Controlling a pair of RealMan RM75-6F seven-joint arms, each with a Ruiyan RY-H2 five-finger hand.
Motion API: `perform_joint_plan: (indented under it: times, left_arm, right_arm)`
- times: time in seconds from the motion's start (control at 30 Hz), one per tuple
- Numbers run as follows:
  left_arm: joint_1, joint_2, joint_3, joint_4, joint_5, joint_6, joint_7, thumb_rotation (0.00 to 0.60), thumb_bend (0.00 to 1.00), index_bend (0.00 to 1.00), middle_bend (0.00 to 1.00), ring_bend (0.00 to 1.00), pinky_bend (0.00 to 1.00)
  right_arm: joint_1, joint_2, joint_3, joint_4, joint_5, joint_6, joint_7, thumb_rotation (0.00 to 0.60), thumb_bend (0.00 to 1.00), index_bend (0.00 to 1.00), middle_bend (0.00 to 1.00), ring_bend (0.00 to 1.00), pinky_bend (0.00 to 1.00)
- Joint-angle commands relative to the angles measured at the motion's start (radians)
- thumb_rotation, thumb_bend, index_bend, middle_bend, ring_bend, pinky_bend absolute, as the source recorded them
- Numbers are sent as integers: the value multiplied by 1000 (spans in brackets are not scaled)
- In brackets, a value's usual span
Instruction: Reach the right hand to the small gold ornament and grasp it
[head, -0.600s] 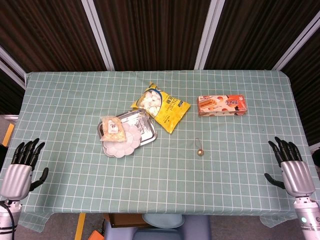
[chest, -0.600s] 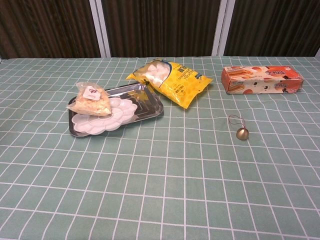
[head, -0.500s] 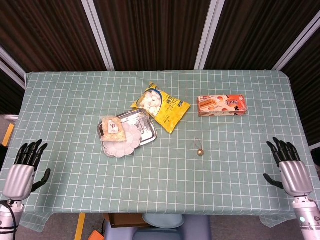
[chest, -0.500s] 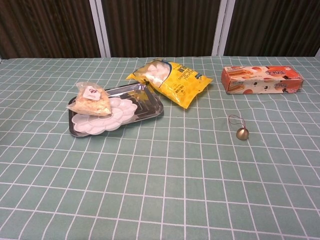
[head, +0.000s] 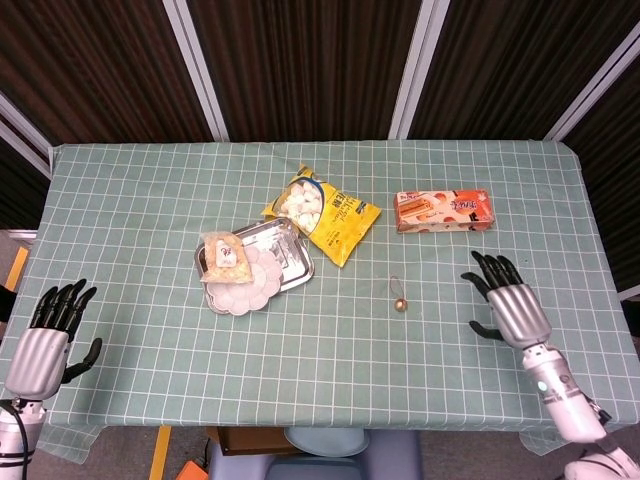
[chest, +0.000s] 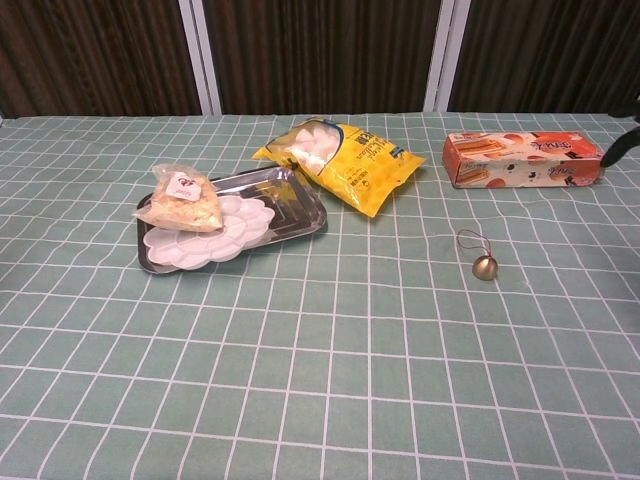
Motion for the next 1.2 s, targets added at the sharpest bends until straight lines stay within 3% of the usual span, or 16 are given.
perform_joint_plan:
  times: [0.03, 0.17, 0.33, 1.0, 1.2]
  left_arm:
    - [-1, 3, 2, 0, -5, -7, -5, 600, 428, 8, 0, 0, 37]
    - [-2, 5, 3, -3, -7, -11, -9, 600, 428, 9, 0, 0, 37]
    - [-6, 9, 7, -10, -7, -22, -11, 600, 427, 13, 0, 0, 39]
    - [-5, 14, 6, -11, -15, -21, -14, 600, 427, 13, 0, 0, 42]
    - [-7, 14, 9, -10, -14, -27, -8, 600, 426, 14, 0, 0, 43]
  right_arm:
    - [66, -66, 42, 30, 33, -63, -74, 600, 369, 521, 28, 0, 0]
    - [84, -88, 46, 40, 35, -74, -89, 600, 398, 576, 63, 0, 0]
    - [149, -195, 55, 118, 68, -131, -133, 600, 432, 625, 99, 0, 0]
    - [220, -327, 20, 255, 141, -198, -174, 600, 441, 626, 109, 0, 0]
    - [233, -348, 15, 280, 150, -206, -167, 600, 496, 626, 109, 0, 0]
